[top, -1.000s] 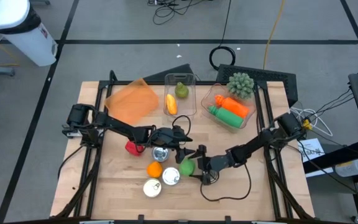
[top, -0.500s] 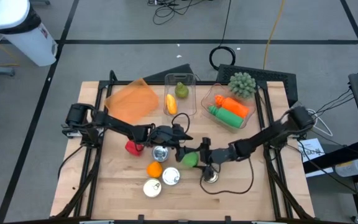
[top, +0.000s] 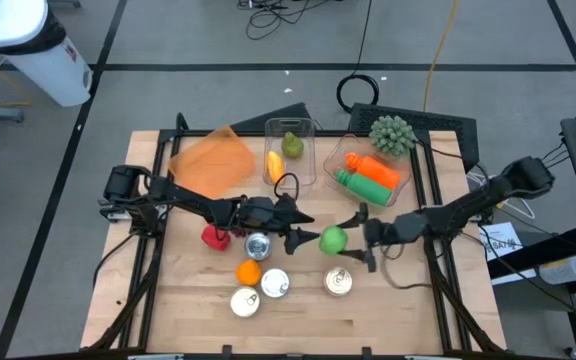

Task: Pick & Place Food Item
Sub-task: Put the green apple into the left transparent bin

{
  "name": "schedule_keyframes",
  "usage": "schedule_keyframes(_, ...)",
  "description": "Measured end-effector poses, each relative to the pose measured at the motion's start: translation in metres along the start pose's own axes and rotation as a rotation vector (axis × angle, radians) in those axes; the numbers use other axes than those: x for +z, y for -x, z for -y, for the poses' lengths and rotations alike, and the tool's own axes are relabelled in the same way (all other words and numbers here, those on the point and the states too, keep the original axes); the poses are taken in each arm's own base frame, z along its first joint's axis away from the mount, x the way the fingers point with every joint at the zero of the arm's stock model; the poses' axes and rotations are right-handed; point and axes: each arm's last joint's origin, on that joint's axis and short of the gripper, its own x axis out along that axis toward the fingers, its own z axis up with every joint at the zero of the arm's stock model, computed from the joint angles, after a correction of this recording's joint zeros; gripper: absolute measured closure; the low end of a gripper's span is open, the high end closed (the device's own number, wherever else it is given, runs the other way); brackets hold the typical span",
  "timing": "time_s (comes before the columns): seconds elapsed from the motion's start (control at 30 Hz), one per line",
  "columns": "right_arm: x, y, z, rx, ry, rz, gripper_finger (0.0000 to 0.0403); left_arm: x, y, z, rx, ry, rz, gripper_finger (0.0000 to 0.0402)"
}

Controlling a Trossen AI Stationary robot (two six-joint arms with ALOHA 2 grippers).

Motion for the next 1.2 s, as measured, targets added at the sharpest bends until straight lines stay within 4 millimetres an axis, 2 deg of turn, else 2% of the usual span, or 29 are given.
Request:
schedule_keyframes(0.23, -0.002, 0.022, 0.003, 0.135, -0.077, 0.205, 0.0095, 0.007, 0.0, 0.005, -0.044, -0.097, 0.071, 0.0078)
schedule_keyframes(0.63, 0.001, 0.023, 0.001, 0.177, -0.089, 0.229, 0.0098, 0.008, 0.002, 0.02, -0.111, -0.243, 0.146, 0.0078)
schedule_keyframes(1.07, 0.001, 0.023, 0.001, 0.178, -0.089, 0.229, 0.0099, 0.014, 0.0, 0.035, -0.206, -0.238, 0.141, 0.0078)
schedule_keyframes(1.2, 0.001, 0.023, 0.001, 0.179, -0.094, 0.23, 0.0099, 0.011, -0.009, 0.035, -0.24, -0.238, 0.106, 0.0078)
